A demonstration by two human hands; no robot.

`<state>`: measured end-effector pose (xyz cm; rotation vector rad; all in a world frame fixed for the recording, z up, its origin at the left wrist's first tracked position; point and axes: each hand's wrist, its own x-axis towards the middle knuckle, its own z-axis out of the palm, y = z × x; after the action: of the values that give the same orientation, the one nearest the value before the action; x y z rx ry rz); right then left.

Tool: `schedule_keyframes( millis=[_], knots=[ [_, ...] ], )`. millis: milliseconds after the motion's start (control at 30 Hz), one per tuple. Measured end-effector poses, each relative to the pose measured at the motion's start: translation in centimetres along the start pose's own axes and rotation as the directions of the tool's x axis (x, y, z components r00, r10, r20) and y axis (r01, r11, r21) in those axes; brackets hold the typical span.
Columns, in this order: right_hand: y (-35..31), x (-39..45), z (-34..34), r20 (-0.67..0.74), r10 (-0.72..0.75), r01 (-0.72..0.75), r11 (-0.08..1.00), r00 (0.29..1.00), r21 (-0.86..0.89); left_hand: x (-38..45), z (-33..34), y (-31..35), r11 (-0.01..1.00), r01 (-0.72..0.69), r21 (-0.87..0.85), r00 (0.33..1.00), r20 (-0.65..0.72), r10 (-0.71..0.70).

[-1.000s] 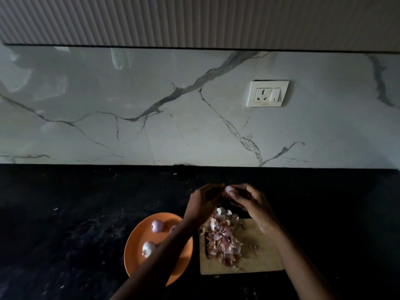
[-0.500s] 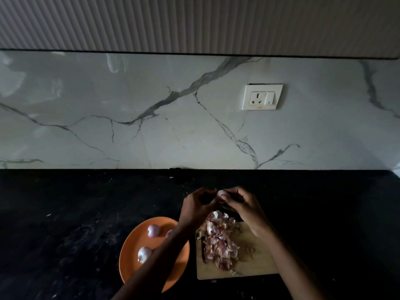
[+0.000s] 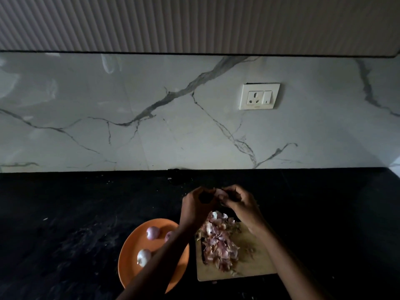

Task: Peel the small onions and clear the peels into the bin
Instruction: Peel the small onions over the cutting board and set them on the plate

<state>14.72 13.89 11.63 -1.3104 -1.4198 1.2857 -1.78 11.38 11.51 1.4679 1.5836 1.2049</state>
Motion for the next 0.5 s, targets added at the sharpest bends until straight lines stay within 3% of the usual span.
schedule_keyframes(
  millis=[267, 500],
  knots=[
    [0.2, 0.4, 0.3, 0.001, 0.007, -0.007, 1.0, 1.0, -0.025, -0.3, 0.0, 1.0, 1.0, -0.01, -0.02, 0.993, -0.114, 0.008],
    [-0.5, 0.0, 0.7, -0.016, -0.046, 0.046, 0.998, 0.999, 0.032, -0.7, -0.6, 1.2, 0.997, -0.083, 0.002, 0.99, -0.118, 0.083]
  ],
)
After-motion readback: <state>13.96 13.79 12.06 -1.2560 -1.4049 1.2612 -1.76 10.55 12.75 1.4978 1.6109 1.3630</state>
